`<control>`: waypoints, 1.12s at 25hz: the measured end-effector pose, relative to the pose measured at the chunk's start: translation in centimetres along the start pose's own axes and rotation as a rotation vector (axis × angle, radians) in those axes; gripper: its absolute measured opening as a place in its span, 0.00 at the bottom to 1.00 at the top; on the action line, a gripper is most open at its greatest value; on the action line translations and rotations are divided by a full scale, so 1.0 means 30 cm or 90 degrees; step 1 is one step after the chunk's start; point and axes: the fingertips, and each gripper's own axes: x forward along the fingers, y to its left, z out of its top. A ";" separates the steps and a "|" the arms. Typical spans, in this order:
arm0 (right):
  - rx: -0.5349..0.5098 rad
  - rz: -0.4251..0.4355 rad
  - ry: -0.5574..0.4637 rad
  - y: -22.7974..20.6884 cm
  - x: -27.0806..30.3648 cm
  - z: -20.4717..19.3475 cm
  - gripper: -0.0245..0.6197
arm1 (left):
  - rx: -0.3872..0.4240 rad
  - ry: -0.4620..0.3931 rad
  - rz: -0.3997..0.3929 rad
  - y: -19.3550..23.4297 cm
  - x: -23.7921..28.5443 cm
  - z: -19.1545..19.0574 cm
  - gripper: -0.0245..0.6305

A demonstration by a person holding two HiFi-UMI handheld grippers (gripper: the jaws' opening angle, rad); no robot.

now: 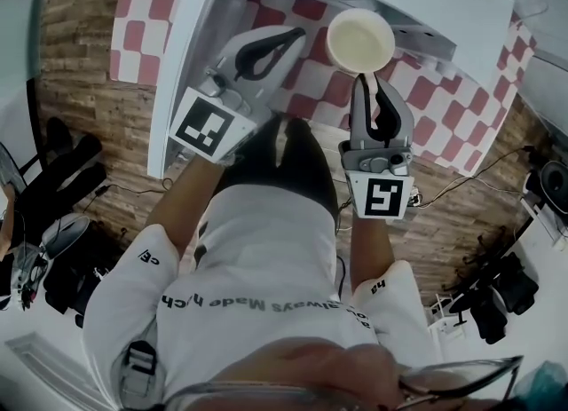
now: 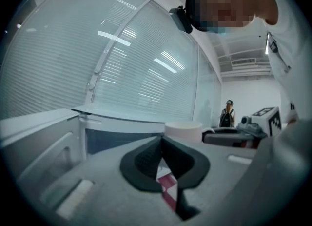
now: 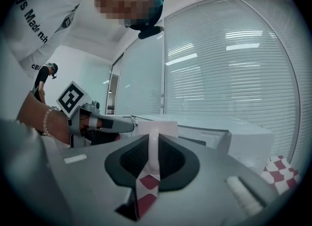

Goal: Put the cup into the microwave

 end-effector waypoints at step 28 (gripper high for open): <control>0.014 -0.003 0.013 -0.127 0.312 -0.243 0.09 | 0.003 0.022 0.034 0.222 0.229 -0.196 0.04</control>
